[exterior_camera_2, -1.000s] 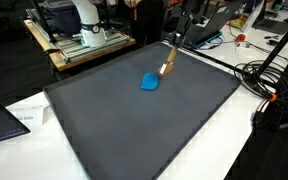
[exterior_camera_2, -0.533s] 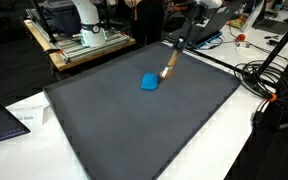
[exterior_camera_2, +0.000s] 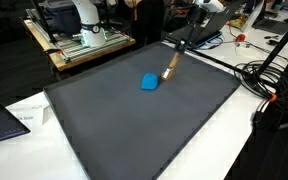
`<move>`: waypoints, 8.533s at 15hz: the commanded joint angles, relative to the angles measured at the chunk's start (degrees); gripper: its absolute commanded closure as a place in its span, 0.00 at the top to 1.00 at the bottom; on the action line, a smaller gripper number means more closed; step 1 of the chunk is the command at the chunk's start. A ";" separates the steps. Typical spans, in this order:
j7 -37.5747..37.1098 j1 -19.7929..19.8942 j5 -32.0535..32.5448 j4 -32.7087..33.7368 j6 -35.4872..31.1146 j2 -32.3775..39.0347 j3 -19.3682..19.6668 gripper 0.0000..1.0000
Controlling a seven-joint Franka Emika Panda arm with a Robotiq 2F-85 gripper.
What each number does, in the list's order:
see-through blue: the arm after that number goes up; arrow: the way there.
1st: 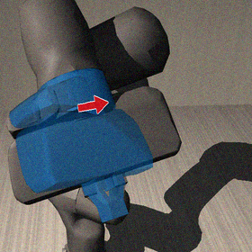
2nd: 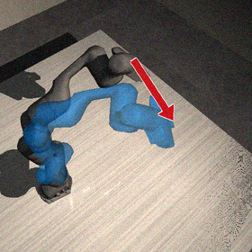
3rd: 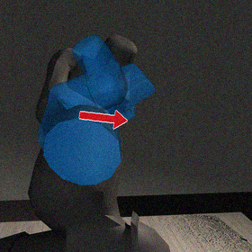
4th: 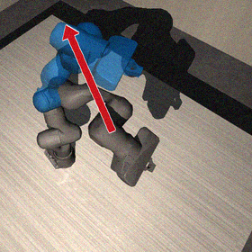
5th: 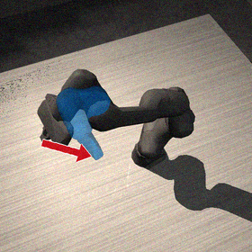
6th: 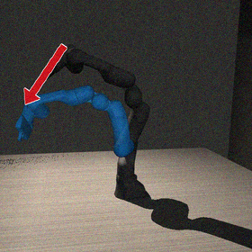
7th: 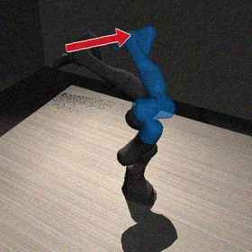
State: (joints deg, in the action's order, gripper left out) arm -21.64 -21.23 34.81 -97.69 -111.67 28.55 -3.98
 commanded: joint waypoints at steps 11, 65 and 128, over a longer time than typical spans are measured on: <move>9.25 12.15 -22.95 -0.36 -3.20 -8.74 -0.01 0.22; 41.85 38.07 -66.88 -8.42 -3.40 -10.04 8.87 0.22; 22.01 22.29 -30.21 -41.04 -25.38 -41.18 -2.65 0.22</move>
State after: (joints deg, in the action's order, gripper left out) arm -5.02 5.26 5.92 -145.46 -147.65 -13.98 -8.51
